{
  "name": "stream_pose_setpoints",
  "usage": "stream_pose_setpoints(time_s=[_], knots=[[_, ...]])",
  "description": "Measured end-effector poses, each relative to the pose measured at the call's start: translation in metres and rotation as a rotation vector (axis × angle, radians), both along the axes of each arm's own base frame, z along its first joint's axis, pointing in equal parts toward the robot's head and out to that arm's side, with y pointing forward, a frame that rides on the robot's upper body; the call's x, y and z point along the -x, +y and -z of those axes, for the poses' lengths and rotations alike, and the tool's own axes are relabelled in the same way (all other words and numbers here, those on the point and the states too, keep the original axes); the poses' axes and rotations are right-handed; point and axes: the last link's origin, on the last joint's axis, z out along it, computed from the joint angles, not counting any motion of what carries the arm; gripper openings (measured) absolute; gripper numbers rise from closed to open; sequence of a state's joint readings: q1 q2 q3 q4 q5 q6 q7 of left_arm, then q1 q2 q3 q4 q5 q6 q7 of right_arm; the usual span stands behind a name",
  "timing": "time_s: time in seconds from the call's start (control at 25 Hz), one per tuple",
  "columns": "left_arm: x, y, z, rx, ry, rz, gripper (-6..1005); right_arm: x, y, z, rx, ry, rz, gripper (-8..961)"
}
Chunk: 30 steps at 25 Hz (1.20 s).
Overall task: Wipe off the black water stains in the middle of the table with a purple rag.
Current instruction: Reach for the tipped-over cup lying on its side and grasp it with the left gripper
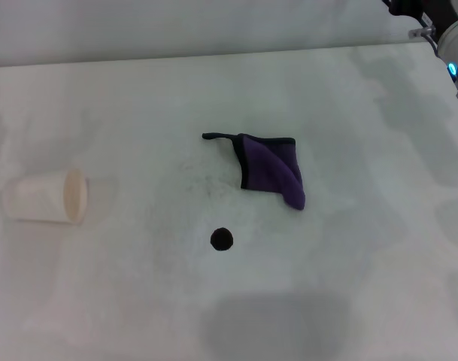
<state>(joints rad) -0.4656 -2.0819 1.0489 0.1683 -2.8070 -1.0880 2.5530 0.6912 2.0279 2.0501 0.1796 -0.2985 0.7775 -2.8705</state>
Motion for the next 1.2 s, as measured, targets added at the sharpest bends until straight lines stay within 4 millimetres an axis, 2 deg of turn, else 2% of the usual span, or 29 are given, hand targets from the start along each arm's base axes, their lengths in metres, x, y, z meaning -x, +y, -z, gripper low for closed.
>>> stream_pose_setpoints(time_s=[0.36, 0.6, 0.88, 1.2], knots=[[0.002, -0.013, -0.004, -0.051, -0.011, 0.021, 880, -0.008, -0.005, -0.001, -0.014, 0.057, 0.03, 815], [0.003, -0.023, 0.002, -0.075, -0.054, 0.022, 882, -0.012, -0.008, -0.003, -0.024, 0.081, 0.04, 815], [0.001, -0.018, -0.002, -0.082, -0.07, 0.027, 879, -0.015, -0.01, -0.003, -0.025, 0.094, 0.045, 815], [-0.02, -0.006, -0.014, 0.085, -0.027, 0.225, 876, -0.013, -0.009, -0.005, -0.034, 0.097, 0.035, 815]])
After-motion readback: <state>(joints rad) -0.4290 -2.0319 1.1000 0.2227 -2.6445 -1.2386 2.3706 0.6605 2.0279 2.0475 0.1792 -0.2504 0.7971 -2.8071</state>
